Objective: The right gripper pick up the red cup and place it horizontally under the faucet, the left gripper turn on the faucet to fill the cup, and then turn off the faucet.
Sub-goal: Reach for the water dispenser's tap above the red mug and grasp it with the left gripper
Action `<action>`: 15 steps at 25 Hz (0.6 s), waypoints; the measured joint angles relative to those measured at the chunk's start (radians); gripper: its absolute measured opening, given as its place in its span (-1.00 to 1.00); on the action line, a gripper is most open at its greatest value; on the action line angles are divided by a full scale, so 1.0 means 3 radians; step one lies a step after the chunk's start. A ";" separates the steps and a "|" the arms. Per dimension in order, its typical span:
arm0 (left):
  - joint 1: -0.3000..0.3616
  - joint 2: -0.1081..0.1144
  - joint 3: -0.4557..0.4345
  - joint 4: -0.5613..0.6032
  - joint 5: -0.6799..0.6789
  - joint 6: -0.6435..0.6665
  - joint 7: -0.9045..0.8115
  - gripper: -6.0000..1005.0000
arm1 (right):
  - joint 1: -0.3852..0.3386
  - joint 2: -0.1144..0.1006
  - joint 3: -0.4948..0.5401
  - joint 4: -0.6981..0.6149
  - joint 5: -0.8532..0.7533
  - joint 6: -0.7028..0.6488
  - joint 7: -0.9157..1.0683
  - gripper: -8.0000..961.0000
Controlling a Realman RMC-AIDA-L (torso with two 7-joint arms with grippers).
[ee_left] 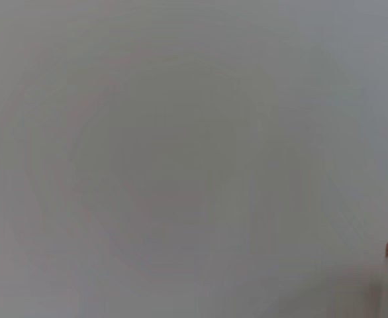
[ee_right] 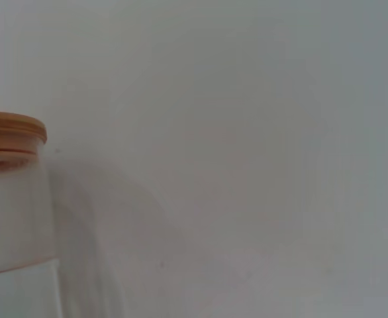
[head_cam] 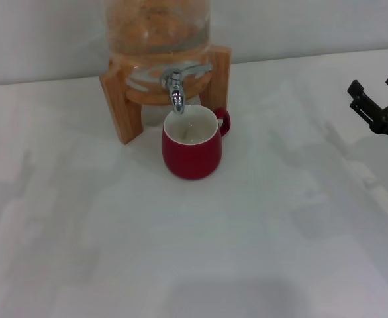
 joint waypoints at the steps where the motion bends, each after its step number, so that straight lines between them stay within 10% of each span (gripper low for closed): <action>1: 0.0018 0.0003 -0.0009 0.0002 0.0000 -0.0006 -0.0008 0.73 | 0.0001 0.0001 -0.0001 -0.0001 0.0000 0.0003 0.0000 0.77; 15: 0.0089 0.0200 -0.0571 0.0054 -0.0022 0.0002 -0.0007 0.72 | 0.0064 0.0035 -0.0036 -0.0031 0.0002 0.0158 0.0027 0.76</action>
